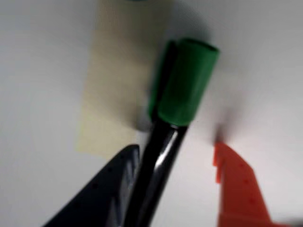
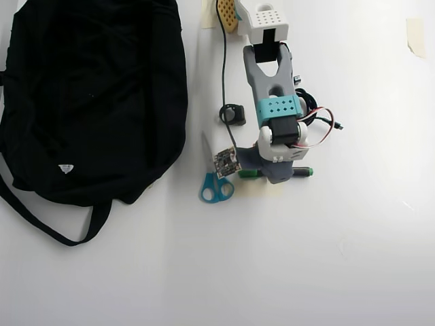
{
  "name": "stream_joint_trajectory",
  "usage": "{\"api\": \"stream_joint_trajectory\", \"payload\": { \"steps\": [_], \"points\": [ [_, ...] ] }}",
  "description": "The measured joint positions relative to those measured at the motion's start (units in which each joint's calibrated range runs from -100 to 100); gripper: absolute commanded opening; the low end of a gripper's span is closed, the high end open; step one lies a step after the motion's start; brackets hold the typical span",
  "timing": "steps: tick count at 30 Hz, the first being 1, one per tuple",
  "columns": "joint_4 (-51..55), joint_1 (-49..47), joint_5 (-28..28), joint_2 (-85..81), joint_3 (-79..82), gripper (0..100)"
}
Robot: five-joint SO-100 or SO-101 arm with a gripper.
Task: Put the green marker into the black bag
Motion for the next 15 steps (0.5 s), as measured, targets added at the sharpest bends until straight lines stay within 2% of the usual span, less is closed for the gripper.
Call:
{"api": "stream_joint_trajectory", "payload": {
  "steps": [15],
  "points": [
    [1.03,0.0,0.0,0.08,0.0,20]
  ]
}}
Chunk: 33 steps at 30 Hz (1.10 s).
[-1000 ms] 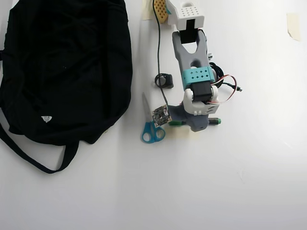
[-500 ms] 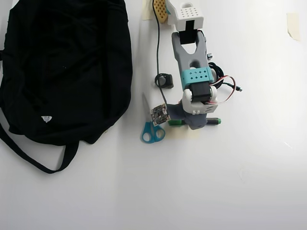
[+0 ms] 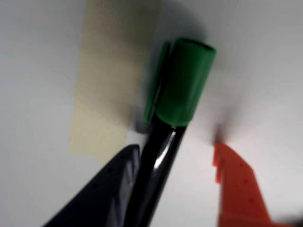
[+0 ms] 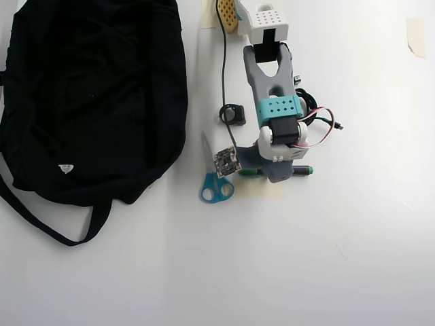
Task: Put the green marker into the black bag
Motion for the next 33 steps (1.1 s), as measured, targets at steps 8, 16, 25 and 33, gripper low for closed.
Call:
{"api": "stream_joint_trajectory", "payload": {
  "steps": [8,16,25,33],
  "points": [
    [1.12,0.0,0.0,0.0,0.0,20],
    [1.46,0.0,0.0,0.0,0.0,20],
    [3.01,0.0,0.0,0.08,0.0,20],
    [3.18,0.0,0.0,0.08,0.0,19]
  ]
}}
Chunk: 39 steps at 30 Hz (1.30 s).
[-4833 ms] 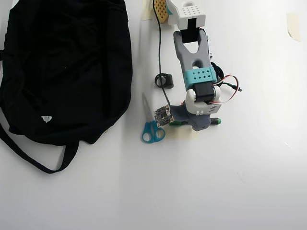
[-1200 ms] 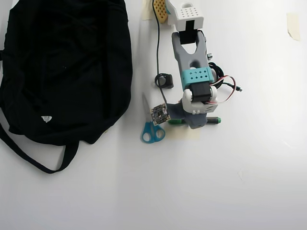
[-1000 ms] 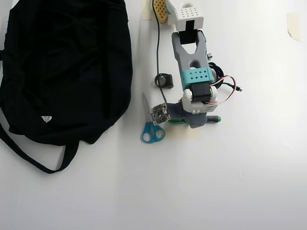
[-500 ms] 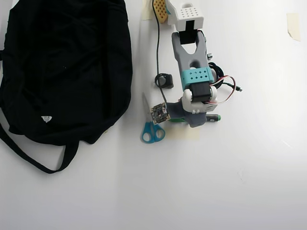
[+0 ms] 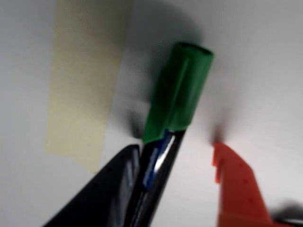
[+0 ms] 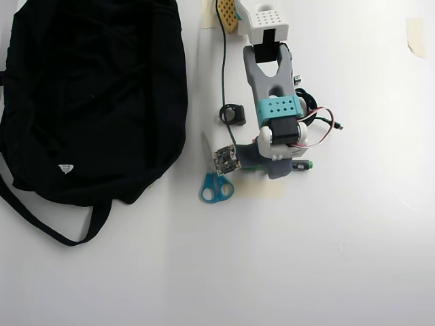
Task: Put the green marker into the black bag
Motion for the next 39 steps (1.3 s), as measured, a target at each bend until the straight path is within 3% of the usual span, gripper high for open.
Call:
{"api": "stream_joint_trajectory", "payload": {
  "steps": [32,39],
  "points": [
    [0.77,0.07,0.0,0.08,0.16,10],
    [0.94,0.07,0.0,0.08,0.0,2]
  ]
}}
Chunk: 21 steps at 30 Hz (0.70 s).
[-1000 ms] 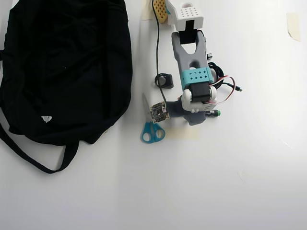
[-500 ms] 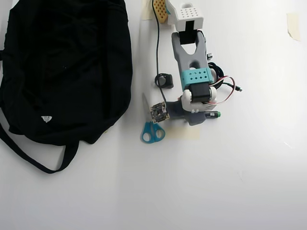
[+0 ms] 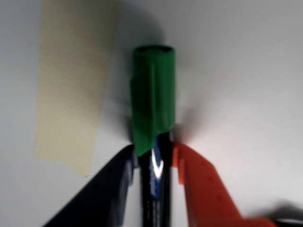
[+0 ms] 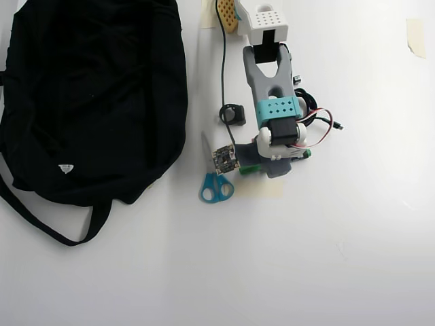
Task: Put the green marker into the black bag
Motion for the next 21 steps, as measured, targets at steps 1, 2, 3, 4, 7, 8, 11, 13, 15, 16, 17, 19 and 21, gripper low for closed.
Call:
{"api": "stream_joint_trajectory", "payload": {
  "steps": [1,2,3,4,7,8,11,13,15,16,17,19,21],
  "points": [
    [0.0,0.0,0.0,0.0,0.0,2],
    [0.0,0.0,0.0,0.0,0.0,2],
    [0.0,0.0,0.0,0.0,0.0,2],
    [0.0,0.0,0.0,0.0,0.0,2],
    [0.0,0.0,0.0,0.0,0.0,2],
    [0.0,0.0,0.0,0.0,0.0,2],
    [0.0,0.0,0.0,0.0,0.0,2],
    [0.0,-0.07,0.0,-0.17,0.08,2],
    [-0.09,-0.22,0.0,-0.25,0.16,2],
    [-0.17,-0.22,0.0,-0.33,0.24,2],
    [-0.17,-0.37,0.0,-0.33,0.31,2],
    [-0.26,-0.66,0.0,-0.33,0.31,2],
    [-0.26,-0.96,0.0,-0.33,0.31,2]
  ]
}}
